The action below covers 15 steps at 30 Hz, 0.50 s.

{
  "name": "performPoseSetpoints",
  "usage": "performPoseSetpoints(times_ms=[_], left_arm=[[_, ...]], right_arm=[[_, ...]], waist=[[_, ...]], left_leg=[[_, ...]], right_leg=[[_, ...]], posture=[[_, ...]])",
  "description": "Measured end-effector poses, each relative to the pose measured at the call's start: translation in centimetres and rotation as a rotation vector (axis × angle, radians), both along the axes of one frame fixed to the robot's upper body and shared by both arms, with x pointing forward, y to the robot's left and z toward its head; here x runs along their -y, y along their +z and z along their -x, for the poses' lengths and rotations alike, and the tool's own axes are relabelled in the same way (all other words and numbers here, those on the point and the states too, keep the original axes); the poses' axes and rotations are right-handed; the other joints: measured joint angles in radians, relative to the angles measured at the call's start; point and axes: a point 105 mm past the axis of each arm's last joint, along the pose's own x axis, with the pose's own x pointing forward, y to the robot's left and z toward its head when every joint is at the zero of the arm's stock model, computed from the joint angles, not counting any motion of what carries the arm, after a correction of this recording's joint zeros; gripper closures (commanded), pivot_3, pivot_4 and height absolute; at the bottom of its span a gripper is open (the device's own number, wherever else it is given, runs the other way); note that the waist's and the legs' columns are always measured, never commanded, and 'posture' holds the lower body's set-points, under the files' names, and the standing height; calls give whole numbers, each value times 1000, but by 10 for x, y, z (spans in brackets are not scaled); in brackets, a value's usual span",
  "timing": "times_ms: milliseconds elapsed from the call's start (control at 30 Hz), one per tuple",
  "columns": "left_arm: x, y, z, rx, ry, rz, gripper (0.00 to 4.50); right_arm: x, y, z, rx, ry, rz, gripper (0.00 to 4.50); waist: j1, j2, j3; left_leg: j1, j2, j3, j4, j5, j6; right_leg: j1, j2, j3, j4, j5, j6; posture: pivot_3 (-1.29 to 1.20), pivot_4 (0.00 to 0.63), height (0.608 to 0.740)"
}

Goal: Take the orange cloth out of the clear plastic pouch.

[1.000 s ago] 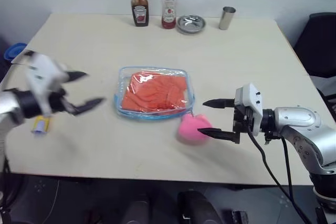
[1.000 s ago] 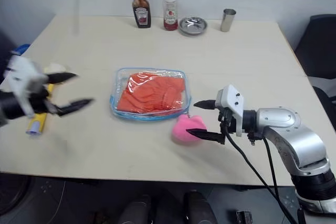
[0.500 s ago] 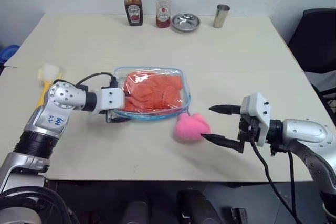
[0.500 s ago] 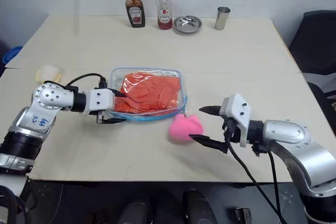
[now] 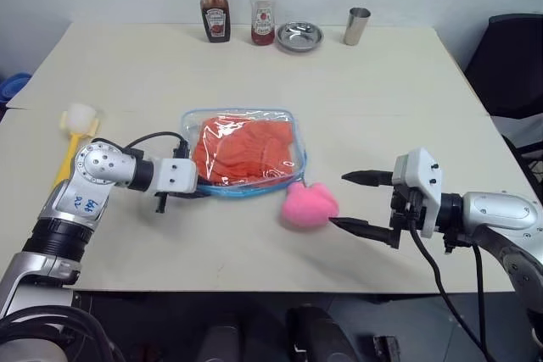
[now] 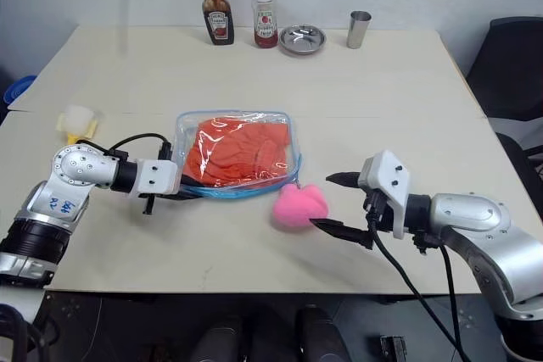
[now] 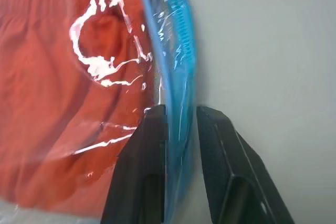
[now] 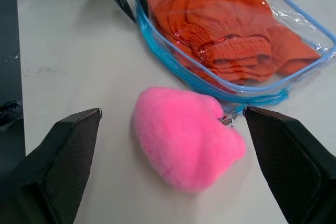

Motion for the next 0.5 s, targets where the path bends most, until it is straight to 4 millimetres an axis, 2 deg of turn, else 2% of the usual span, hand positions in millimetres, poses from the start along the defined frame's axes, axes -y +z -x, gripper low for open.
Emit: performPoseSetpoints(times_ms=[133,367,500], left_arm=[[-5,2,12,31,-51,-36,3547],[-15,5,19,84,-94,-62,3547],[-37,4,18,80,-42,-99,3547]], right_arm=[[6,-4,6,-41,15,12,0],[15,-12,16,-97,-3,13,0],[18,-13,19,-102,-9,12,0]], waist=[[-1,0,0],[0,0,0],[-3,0,0]], left_leg=[[0,0,0,0,0,0],[0,0,0,0,-1,1],[2,0,0,0,-1,1]], right_leg=[[0,0,0,0,0,0],[1,0,0,0,0,0],[1,1,0,0,0,0]], posture=[[0,150,740],[0,150,740],[0,150,740]])
